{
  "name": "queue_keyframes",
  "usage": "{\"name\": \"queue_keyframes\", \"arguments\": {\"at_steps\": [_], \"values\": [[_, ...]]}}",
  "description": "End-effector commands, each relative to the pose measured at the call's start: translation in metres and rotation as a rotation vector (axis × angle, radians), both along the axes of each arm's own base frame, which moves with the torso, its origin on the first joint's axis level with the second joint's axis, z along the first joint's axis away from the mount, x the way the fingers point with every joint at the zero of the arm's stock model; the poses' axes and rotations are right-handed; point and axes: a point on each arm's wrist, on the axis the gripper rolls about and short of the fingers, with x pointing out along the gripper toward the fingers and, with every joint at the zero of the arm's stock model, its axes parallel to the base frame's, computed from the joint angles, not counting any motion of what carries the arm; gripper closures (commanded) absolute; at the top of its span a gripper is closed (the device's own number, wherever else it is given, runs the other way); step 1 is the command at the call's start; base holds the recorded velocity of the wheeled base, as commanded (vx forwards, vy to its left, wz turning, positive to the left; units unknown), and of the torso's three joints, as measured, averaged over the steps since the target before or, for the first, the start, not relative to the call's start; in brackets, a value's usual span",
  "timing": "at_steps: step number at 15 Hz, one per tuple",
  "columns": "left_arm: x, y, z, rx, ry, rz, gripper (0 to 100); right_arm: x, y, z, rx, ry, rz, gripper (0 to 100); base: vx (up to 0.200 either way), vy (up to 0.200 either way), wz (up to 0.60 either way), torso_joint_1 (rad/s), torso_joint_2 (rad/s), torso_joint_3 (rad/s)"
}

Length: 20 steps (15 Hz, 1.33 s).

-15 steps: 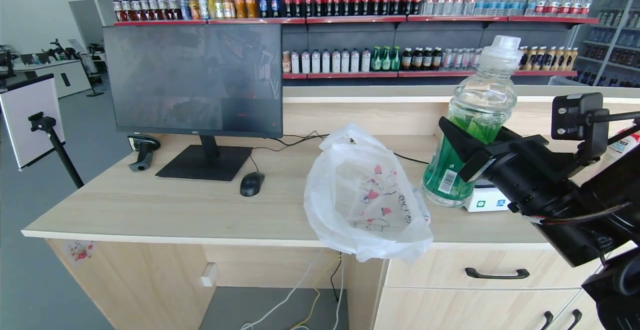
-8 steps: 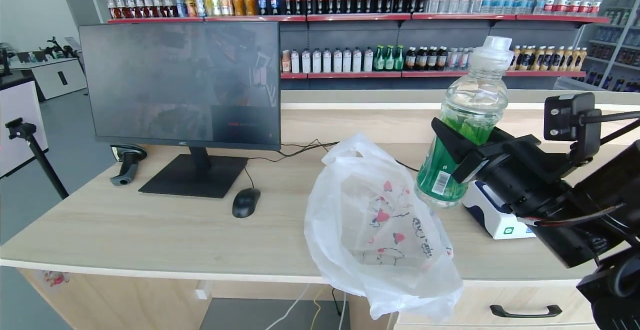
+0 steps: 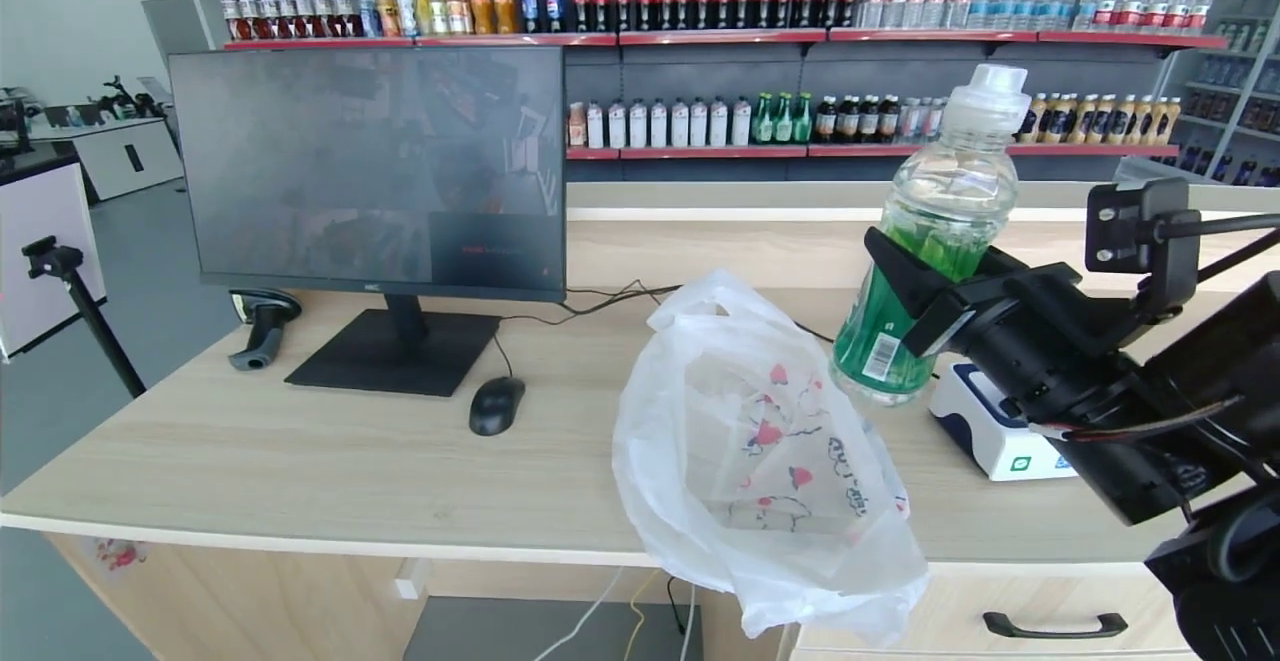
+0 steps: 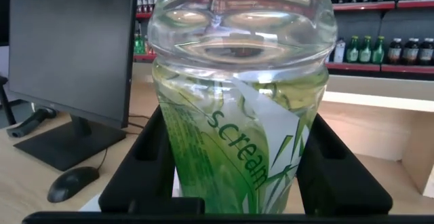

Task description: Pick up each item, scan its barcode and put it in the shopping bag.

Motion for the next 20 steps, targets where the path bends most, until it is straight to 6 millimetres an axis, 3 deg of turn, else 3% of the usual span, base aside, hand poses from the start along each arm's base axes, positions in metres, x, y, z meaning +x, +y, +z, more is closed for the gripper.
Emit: {"name": "queue_keyframes", "arguments": {"at_steps": [1,8,15,20], "values": [[0.0,0.0,0.0,0.0,-0.002,0.001,0,0.002,0.001,-0.002,-0.004,0.005,0.0,100,0.0,0.0,0.6,-0.007,0.0,0.007],[0.0,0.0,0.0,0.0,-0.002,0.001,0,0.006,0.003,-0.018,-0.029,0.061,0.001,100,0.0,0.0,0.09,0.0,0.0,0.001],[0.0,0.0,0.0,0.001,-0.002,0.001,0,0.034,0.021,-0.055,-0.075,0.163,0.014,100,0.0,0.0,0.0,0.0,0.0,0.0],[0.0,0.0,0.0,-0.002,-0.002,0.001,0,0.042,0.034,-0.073,-0.097,0.203,0.037,100,0.0,0.0,0.0,0.0,0.0,0.0]]}}
